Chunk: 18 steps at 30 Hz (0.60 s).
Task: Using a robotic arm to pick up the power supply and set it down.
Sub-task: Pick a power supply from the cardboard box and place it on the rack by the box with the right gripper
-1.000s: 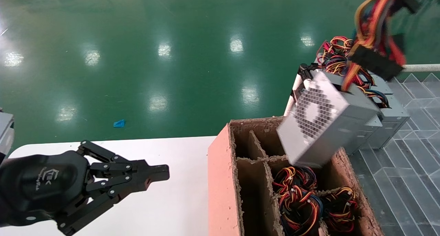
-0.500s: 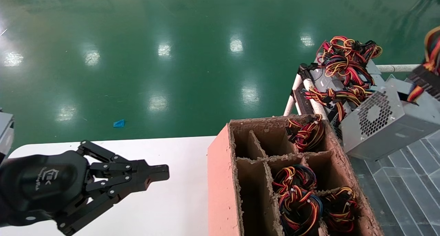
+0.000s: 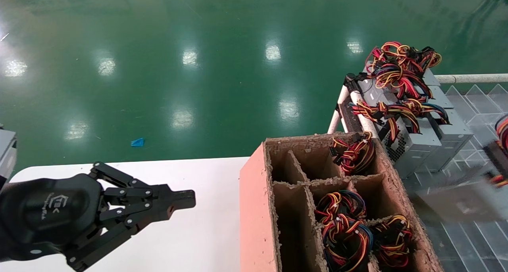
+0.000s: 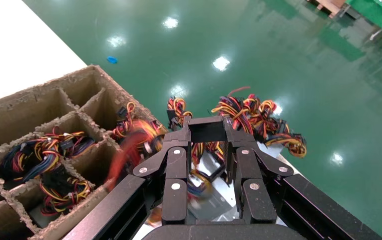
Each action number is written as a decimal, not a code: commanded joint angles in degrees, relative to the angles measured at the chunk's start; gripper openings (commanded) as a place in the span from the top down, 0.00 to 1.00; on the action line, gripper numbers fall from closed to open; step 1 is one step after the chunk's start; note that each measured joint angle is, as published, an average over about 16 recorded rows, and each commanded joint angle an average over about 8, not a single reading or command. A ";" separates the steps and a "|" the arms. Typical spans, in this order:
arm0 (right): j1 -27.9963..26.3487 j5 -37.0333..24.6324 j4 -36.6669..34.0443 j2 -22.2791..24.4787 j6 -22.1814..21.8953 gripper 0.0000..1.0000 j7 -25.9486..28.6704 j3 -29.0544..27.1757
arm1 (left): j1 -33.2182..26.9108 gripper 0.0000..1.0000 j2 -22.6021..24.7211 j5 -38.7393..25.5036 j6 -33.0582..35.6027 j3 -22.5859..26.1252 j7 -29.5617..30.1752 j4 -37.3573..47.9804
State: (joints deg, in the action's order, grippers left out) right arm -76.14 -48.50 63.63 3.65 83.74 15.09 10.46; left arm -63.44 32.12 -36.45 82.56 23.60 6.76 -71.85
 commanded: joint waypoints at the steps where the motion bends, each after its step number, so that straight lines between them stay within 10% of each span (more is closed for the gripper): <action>1: -0.36 0.71 -2.37 0.25 0.98 1.00 -1.23 1.03 | 0.00 1.00 0.00 0.00 0.00 0.00 0.00 0.00; 18: 0.05 8.47 -12.92 -3.48 0.06 1.00 -13.26 8.36 | 0.00 1.00 0.00 0.00 0.00 0.00 0.00 0.00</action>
State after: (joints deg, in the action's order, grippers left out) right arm -75.93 -39.78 50.60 -0.12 83.24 1.61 18.50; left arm -63.44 32.12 -36.45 82.56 23.60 6.76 -71.85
